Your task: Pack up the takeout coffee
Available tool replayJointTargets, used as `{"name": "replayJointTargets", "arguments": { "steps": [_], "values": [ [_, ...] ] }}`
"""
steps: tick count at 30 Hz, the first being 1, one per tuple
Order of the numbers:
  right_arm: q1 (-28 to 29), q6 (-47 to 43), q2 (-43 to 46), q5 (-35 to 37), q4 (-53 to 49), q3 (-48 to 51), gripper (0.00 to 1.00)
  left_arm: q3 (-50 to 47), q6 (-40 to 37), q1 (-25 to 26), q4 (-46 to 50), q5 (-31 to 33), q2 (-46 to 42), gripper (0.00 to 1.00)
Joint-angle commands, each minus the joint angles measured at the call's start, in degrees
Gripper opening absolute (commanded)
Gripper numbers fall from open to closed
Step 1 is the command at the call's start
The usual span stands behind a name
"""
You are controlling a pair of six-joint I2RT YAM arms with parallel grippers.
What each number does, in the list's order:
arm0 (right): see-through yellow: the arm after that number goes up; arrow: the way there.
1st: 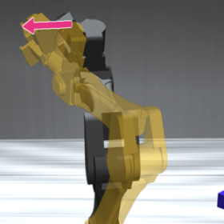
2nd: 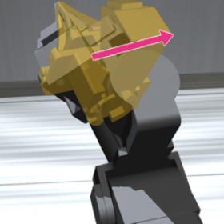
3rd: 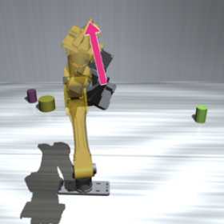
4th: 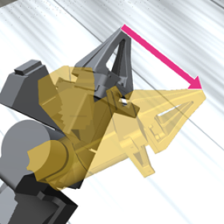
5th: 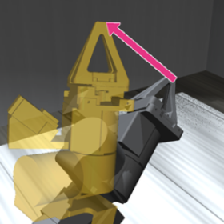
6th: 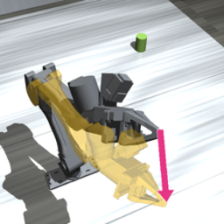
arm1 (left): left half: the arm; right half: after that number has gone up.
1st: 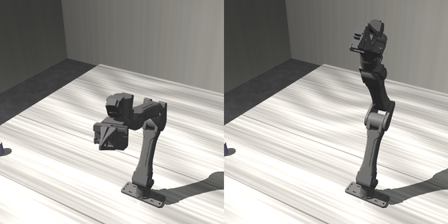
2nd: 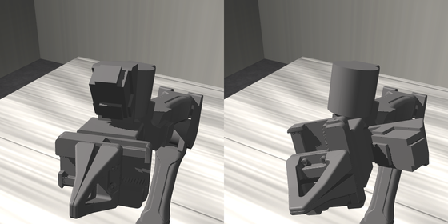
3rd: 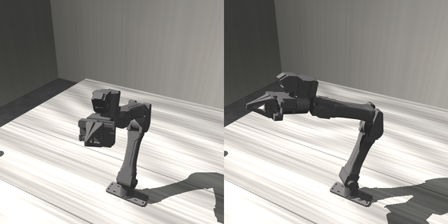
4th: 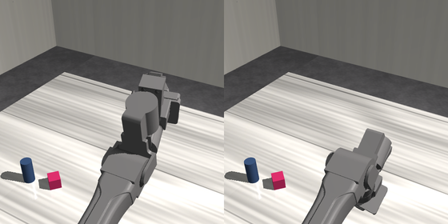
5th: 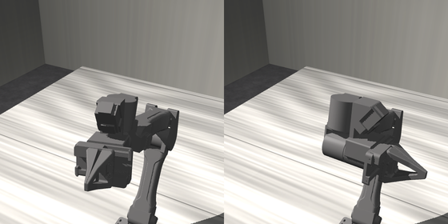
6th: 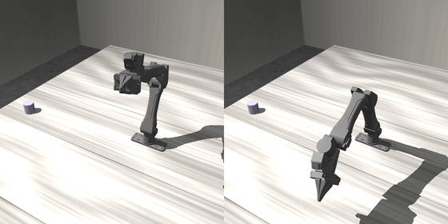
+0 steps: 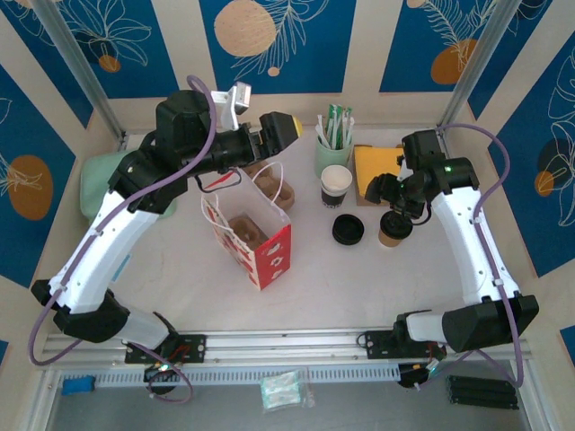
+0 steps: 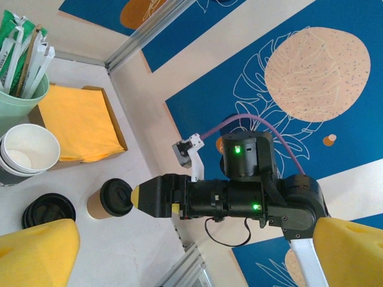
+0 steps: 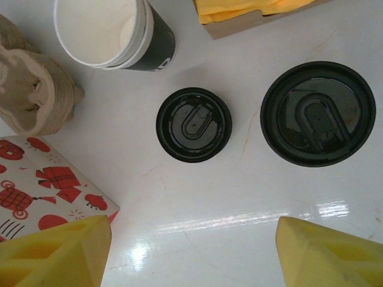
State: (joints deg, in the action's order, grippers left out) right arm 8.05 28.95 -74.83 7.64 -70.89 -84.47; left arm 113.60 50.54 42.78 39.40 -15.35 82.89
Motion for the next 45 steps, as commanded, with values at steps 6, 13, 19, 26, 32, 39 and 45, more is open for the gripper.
{"name": "replayJointTargets", "arguments": {
  "steps": [6,13,19,26,32,39,45],
  "values": [
    [-2.14,-1.69,-0.37,2.84,-0.03,2.53,0.73,2.22,0.68,0.56,-0.90,-2.56,1.18,1.00],
    [-2.49,-1.79,-1.60,5.29,0.04,3.76,0.75,-0.28,0.52,0.61,-2.14,-2.24,-0.38,0.99],
    [-2.73,-2.48,-2.85,8.16,0.40,4.65,0.83,-0.51,0.26,0.23,-2.38,-1.52,0.36,0.99],
    [-3.68,-3.26,-3.51,6.01,1.47,6.07,0.83,3.29,1.65,0.36,-2.52,-4.38,3.37,1.00],
    [-3.69,-3.29,-4.04,4.55,1.82,7.67,0.83,0.88,1.16,0.46,-2.98,-4.01,1.45,0.99],
    [-3.31,-2.58,-4.53,3.91,2.68,9.48,0.83,0.64,0.41,0.00,-3.53,-2.82,1.57,0.99],
    [-3.79,-2.84,-5.00,4.98,2.95,10.82,0.84,4.71,0.97,0.18,-1.26,-5.04,4.00,0.99]
  ]
}}
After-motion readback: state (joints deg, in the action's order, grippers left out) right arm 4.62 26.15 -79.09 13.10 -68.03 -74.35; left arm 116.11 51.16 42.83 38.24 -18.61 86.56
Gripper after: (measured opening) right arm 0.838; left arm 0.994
